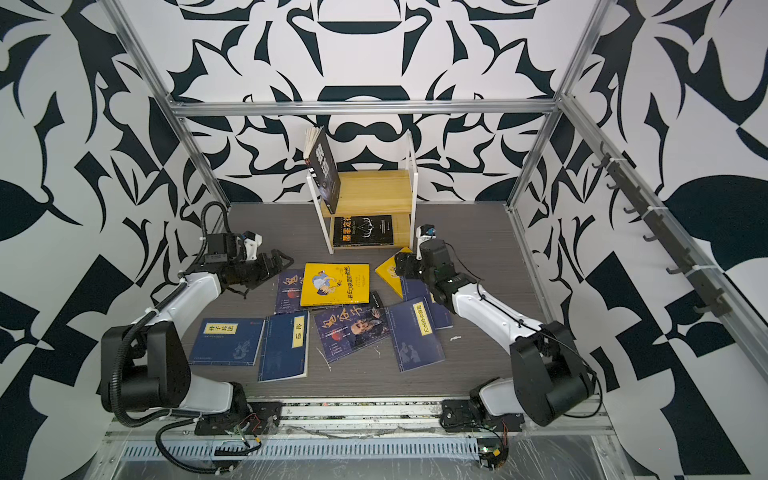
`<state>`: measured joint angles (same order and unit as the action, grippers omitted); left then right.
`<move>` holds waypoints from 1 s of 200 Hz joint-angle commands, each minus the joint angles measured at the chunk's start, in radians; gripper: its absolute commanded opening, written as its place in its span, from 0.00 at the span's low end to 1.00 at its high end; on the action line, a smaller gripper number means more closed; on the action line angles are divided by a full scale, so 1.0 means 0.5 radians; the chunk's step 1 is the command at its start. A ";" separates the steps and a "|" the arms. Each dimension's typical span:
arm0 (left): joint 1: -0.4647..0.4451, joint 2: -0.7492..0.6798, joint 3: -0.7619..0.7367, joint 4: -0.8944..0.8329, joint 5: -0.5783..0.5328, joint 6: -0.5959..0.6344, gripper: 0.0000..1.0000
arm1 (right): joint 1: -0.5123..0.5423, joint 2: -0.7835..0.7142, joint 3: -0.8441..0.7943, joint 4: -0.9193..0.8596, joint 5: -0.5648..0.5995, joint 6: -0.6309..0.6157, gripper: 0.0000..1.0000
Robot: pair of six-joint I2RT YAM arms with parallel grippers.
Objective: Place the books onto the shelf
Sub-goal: 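Reach both grippers toward the yellow cartoon book from opposite edges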
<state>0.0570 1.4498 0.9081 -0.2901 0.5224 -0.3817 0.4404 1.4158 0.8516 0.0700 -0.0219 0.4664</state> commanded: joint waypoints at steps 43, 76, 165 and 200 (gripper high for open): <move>-0.089 0.193 -0.128 0.236 0.150 -0.395 1.00 | 0.171 0.454 0.255 0.059 -0.370 0.510 0.75; -0.137 0.287 -0.092 0.224 0.166 -0.418 0.99 | 0.195 0.666 0.373 0.119 -0.534 0.660 0.70; -0.193 0.503 -0.029 0.221 0.183 -0.539 0.74 | 0.230 0.985 0.511 0.293 -0.737 0.854 0.62; -0.248 0.561 -0.002 0.188 0.172 -0.553 0.53 | 0.246 1.053 0.506 0.454 -0.861 0.983 0.58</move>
<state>-0.0502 1.7077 0.8837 -0.1692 0.6029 -0.6472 0.5549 1.9461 1.0748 0.2092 -0.3893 0.8967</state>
